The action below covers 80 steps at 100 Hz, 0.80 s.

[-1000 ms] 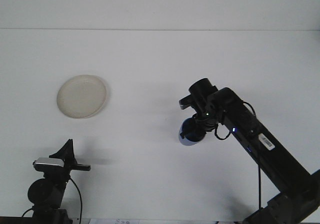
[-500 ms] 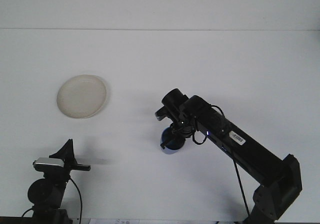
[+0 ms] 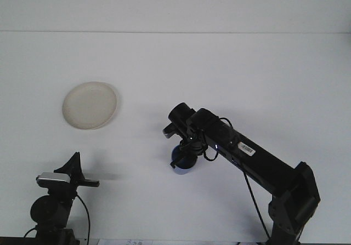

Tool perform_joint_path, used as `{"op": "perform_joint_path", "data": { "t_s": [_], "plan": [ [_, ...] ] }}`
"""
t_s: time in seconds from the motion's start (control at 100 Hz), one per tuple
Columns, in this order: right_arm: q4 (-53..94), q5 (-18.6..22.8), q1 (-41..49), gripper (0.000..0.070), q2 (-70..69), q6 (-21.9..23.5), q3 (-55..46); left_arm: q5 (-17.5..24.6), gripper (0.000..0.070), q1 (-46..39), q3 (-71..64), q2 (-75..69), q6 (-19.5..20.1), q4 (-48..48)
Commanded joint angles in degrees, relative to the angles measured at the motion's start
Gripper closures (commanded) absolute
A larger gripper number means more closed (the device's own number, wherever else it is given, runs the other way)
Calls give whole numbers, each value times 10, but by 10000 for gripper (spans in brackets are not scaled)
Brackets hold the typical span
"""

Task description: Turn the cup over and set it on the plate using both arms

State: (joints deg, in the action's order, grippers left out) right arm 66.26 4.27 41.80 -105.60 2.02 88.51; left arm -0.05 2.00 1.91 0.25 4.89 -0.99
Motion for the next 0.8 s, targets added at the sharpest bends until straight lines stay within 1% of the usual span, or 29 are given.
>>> {"op": "perform_joint_path", "data": {
  "t_s": [0.0, 0.05, 0.08, 0.21, 0.27, 0.37, 0.48, 0.64, 0.79],
  "plan": [
    [-5, 0, 10, 697, -14, 8, 12, 0, 684, -1, -11, -1, 0, -8],
    [-7, 0, 11, 685, -14, 8, 12, 0, 684, -1, -11, -1, 0, -8],
    [-9, 0, 13, 656, -14, 8, 12, 0, 684, -1, -11, -1, 0, -8],
    [-10, 2, 14, 411, -14, 10, 12, 0, 684, -1, -11, -1, 0, -8],
    [-9, 2, 14, 358, -14, 10, 12, 0, 684, -1, -11, -1, 0, -8],
    [-9, 2, 14, 343, -14, 10, 12, 0, 684, -1, -11, -1, 0, -8],
    [-5, 2, 14, 268, -13, 10, 14, 0, 684, -1, -11, -1, 0, -8],
    [24, 2, 14, 261, -9, 8, 45, 0, 684, -1, -11, -1, 0, -8],
    [60, 2, 14, 261, 1, 7, 109, 0, 684, -1, -11, -1, 0, -8]
  ]
}}
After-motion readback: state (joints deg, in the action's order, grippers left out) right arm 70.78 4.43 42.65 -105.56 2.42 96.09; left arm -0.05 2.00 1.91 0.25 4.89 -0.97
